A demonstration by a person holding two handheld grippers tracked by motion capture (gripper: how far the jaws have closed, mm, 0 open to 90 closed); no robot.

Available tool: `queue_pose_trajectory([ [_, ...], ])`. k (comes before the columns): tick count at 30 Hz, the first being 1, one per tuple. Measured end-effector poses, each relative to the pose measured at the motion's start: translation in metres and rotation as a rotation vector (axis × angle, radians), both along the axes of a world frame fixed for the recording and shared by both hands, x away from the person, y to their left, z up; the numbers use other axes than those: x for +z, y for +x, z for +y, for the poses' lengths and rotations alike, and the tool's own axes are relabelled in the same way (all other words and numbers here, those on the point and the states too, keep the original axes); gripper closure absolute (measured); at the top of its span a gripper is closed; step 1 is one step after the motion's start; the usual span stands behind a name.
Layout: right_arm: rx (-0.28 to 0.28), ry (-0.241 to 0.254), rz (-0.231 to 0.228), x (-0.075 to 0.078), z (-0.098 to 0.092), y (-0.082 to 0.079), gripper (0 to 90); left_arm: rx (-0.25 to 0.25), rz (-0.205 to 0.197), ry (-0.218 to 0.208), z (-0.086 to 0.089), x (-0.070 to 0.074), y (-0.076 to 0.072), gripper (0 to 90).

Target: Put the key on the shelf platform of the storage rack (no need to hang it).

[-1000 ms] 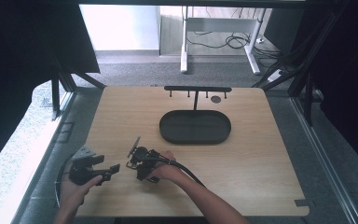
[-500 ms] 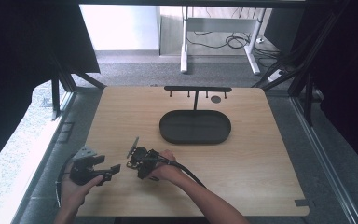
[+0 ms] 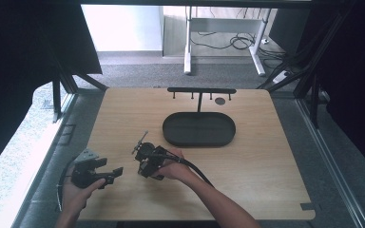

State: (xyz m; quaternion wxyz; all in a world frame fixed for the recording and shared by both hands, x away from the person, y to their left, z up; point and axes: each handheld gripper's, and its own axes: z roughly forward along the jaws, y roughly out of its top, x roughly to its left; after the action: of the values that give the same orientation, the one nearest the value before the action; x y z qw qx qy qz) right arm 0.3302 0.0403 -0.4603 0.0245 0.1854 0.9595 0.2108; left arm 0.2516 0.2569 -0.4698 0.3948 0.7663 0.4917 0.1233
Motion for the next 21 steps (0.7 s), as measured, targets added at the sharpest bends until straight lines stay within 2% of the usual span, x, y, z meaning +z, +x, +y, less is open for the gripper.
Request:
queue_pose_trajectory([
  [3,-0.006,0.017,0.004,0.008,-0.005,-0.002,49.4,0.001,0.0,0.0,0.0,0.0,0.0,21.8],
  [7,-0.009,0.029,-0.028,0.019,-0.014,-0.005,49.4,-0.002,0.001,0.001,-0.001,0.0,0.0,21.8],
  [14,-0.029,0.062,-0.041,0.034,-0.032,-0.006,49.4,-0.005,0.004,0.004,-0.003,-0.001,0.0,21.8],
  [21,-0.055,0.066,-0.058,0.044,-0.046,-0.005,49.4,-0.009,0.007,0.009,-0.004,-0.003,0.001,21.8],
])
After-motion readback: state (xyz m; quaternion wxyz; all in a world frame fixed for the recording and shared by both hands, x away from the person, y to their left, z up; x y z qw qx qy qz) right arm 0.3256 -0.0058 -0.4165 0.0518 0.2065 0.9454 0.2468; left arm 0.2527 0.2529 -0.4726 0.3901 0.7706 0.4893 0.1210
